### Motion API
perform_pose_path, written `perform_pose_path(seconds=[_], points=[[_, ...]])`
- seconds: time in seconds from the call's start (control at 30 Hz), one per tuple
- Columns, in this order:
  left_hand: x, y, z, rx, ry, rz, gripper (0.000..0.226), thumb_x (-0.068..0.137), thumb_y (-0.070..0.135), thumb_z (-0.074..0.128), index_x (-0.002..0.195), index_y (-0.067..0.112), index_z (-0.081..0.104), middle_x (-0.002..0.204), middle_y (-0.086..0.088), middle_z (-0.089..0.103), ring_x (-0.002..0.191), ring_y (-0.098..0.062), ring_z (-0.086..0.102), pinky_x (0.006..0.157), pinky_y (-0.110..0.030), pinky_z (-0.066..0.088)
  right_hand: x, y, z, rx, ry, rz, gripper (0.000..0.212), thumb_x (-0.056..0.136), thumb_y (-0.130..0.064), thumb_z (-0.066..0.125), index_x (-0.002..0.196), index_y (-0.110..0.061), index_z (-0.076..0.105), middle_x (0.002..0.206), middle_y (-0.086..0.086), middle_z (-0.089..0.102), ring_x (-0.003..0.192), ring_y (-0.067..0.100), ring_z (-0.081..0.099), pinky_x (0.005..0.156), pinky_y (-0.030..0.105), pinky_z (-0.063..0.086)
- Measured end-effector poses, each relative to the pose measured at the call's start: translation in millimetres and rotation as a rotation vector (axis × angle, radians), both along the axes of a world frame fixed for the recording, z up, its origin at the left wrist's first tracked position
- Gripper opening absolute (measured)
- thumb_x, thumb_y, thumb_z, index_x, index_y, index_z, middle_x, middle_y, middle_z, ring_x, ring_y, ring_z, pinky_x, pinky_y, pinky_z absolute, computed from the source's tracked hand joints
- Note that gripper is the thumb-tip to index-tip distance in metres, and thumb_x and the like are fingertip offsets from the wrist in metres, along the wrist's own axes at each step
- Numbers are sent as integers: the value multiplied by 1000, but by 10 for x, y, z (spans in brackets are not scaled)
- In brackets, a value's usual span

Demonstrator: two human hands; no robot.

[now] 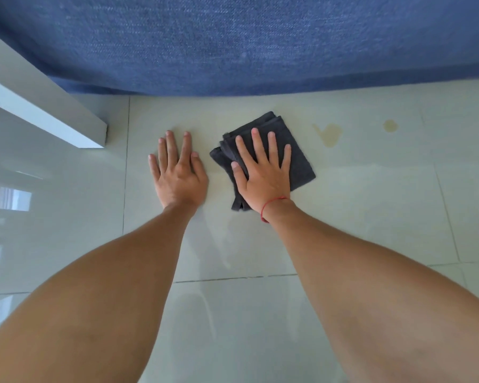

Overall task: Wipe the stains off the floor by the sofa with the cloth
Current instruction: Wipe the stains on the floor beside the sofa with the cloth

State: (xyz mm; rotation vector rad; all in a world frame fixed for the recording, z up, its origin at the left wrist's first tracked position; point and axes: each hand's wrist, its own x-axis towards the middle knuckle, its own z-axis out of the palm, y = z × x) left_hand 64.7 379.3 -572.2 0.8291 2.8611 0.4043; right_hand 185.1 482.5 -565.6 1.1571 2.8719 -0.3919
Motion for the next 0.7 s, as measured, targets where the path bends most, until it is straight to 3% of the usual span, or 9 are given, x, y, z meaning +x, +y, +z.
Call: perform_pose_path(seconds=[0.17,0.33,0.47,0.6,0.7], points=[[1,148,104,1,-13,67,52,98,27,32,149,24,32,162,-9,15,150,-25,9,121,-47,2,425,7,26,-4,-27,80,55,95,-48,23,148,-35,25,161,-5,18,149,26,13,119,53,4],[198,580,122,49,-67,-43,54,102,39,24,154,28,21,163,-6,8,151,-22,2,121,-46,-3,906,156,23,-9,-36,-141,55,96,-49,21,150,-36,18,163,-2,7,150,23,5,120,48,-2],[291,673,18,-23,-66,-54,54,101,43,22,154,31,18,164,-5,5,151,-22,-1,121,-46,-5,1049,390,3,18,-28,-411,58,96,-52,26,151,-36,13,162,11,-2,149,36,3,117,59,1],[309,667,-9,-25,-35,-53,55,100,44,20,154,32,18,164,-5,5,151,-21,-1,121,-46,-5,924,596,26,-2,-94,-480,60,95,-57,23,150,-40,7,163,-3,-5,146,44,-5,111,68,-5],[311,679,-8,-36,-35,-50,55,100,44,19,154,33,17,164,-5,4,151,-21,-1,121,-46,-5,837,692,32,-11,-94,-416,60,97,-53,21,152,-34,7,162,-9,-2,148,35,-9,110,66,-11]])
